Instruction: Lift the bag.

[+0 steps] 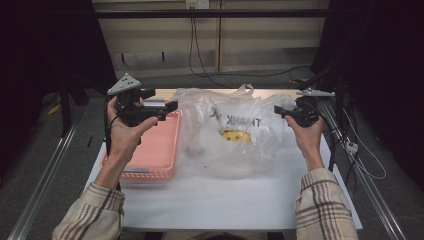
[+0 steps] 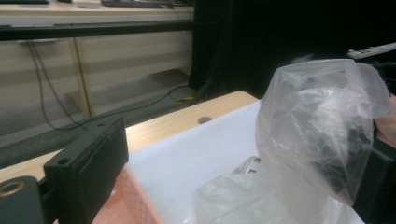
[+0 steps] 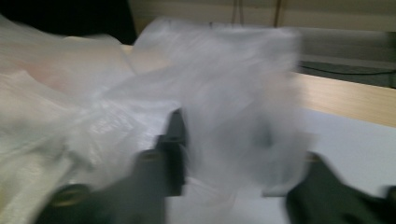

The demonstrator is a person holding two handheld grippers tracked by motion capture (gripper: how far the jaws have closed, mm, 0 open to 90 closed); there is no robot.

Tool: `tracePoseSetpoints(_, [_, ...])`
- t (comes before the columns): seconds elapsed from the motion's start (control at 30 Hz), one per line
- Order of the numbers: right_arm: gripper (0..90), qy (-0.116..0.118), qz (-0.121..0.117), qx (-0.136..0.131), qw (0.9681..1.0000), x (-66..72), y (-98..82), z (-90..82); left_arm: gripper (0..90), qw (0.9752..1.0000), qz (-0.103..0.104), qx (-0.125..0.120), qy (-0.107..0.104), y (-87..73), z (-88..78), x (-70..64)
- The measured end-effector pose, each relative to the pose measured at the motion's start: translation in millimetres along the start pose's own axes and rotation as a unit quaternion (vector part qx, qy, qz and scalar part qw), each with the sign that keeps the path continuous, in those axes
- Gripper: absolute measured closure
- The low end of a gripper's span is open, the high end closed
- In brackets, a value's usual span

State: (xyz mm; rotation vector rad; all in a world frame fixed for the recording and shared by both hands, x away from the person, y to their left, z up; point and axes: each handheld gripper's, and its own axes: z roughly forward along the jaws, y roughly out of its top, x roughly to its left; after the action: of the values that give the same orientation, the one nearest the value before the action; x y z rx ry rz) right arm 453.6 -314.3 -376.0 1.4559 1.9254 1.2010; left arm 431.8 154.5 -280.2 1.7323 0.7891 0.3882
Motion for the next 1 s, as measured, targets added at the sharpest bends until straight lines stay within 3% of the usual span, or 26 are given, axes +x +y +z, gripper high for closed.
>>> tracePoseSetpoints(0.03, [87.4,0.005,-0.007,0.001,1.0000,2.4,-0.1,1.2,4.6,1.0000,0.003,0.003,-0.003,0.5,1.9,-3.1])
tracePoseSetpoints(0.1, [90.0,0.001,-0.009,0.002,1.0000,4.9,0.4,4.3,4.6,0.9999,0.007,0.005,-0.010,0.8,5.1,-9.0])
tracePoseSetpoints(0.2, [90.0,-0.039,-0.009,0.008,0.9992,3.7,1.2,10.9,4.6,0.9997,0.009,0.000,-0.024,2.5,5.7,-16.5])
tracePoseSetpoints(0.3, [90.0,-0.072,0.013,0.015,0.9972,-4.9,-2.0,19.8,4.7,0.9992,0.019,-0.002,-0.034,4.3,2.6,-22.4])
tracePoseSetpoints(0.4, [90.0,-0.111,0.017,0.036,0.9931,-14.6,-8.9,27.5,5.0,0.9992,0.027,-0.004,-0.029,2.7,-2.9,-23.4])
tracePoseSetpoints(0.43, [90.0,-0.113,0.021,0.041,0.9926,-17.9,-11.4,29.3,5.0,0.9992,0.030,-0.004,-0.024,1.3,-4.5,-23.4])
tracePoseSetpoints(0.53, [90.0,-0.098,0.022,0.034,0.9943,-19.9,-14.6,30.6,4.9,0.9994,0.031,0.006,-0.013,-5.8,-3.0,-18.1])
tracePoseSetpoints(0.63, [88.5,-0.069,0.022,0.017,0.9972,-15.7,-11.9,29.0,5.0,0.9996,0.023,0.017,-0.002,-16.2,2.6,-12.4])
tracePoseSetpoints(0.73, [67.6,-0.053,0.017,-0.001,0.9984,-9.8,-7.3,22.1,5.1,0.9993,0.026,0.027,0.001,-26.7,6.3,-11.7])
tracePoseSetpoints(0.87, [48.9,-0.030,0.015,-0.019,0.9993,-6.7,-4.3,5.7,5.3,0.9990,0.027,0.034,0.005,-36.0,7.8,-12.0])
tracePoseSetpoints(1.0, [36.4,-0.018,0.006,-0.036,0.9992,-1.0,-7.1,-14.1,6.3,0.9989,0.029,0.034,0.017,-40.8,4.5,-10.3])
